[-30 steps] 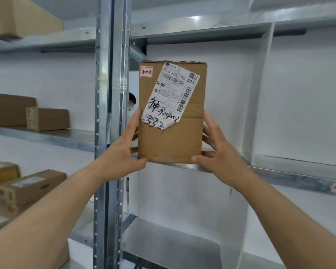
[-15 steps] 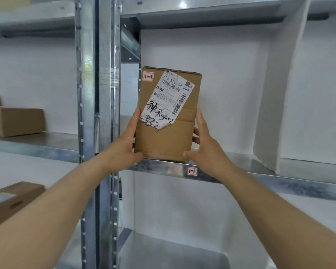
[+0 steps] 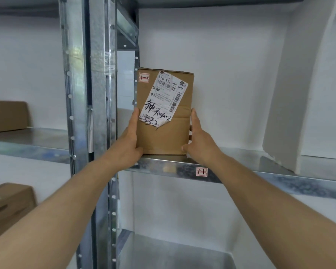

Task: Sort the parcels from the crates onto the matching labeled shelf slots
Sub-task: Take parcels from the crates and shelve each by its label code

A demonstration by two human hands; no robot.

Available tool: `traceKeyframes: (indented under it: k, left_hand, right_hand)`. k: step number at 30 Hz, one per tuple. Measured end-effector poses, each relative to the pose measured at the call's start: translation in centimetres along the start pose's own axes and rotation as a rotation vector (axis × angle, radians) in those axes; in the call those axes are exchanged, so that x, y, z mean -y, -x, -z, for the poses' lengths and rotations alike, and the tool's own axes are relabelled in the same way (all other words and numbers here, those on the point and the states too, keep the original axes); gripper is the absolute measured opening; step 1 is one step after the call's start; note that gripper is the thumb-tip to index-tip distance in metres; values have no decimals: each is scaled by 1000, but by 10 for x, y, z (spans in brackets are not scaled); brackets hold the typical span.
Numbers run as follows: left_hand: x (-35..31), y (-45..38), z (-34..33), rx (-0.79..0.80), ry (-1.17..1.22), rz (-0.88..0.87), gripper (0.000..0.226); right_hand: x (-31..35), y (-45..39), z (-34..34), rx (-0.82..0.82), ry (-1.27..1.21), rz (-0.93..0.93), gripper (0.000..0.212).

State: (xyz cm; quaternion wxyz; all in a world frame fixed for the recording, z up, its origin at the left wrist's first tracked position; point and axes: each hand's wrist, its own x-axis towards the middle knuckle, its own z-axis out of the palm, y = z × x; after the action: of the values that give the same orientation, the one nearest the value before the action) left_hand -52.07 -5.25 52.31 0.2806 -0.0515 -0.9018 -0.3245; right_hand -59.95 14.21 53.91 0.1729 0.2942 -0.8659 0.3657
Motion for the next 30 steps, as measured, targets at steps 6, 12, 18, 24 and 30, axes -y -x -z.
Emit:
traceKeyframes:
  k: [6, 12, 18, 24, 30]
  left_hand:
    - [0, 6, -3, -58, 24, 17, 101]
    - [-15, 32, -10, -193, -72, 29, 87]
    - [-55, 90, -27, -228, -313, 68, 66]
    - [-88, 177, -78, -203, -424, 253, 56]
    - [-102, 278, -135, -184, -542, 403, 56]
  right_hand:
    - [-2, 2, 2, -4, -7, -12, 110]
    - [9, 28, 9, -104, 201, 156, 96]
    - [9, 85, 7, -168, 230, 336, 42]
    - [-21, 177, -24, -78, 216, 447, 26]
    - [-48, 275, -61, -24, 121, 544, 26]
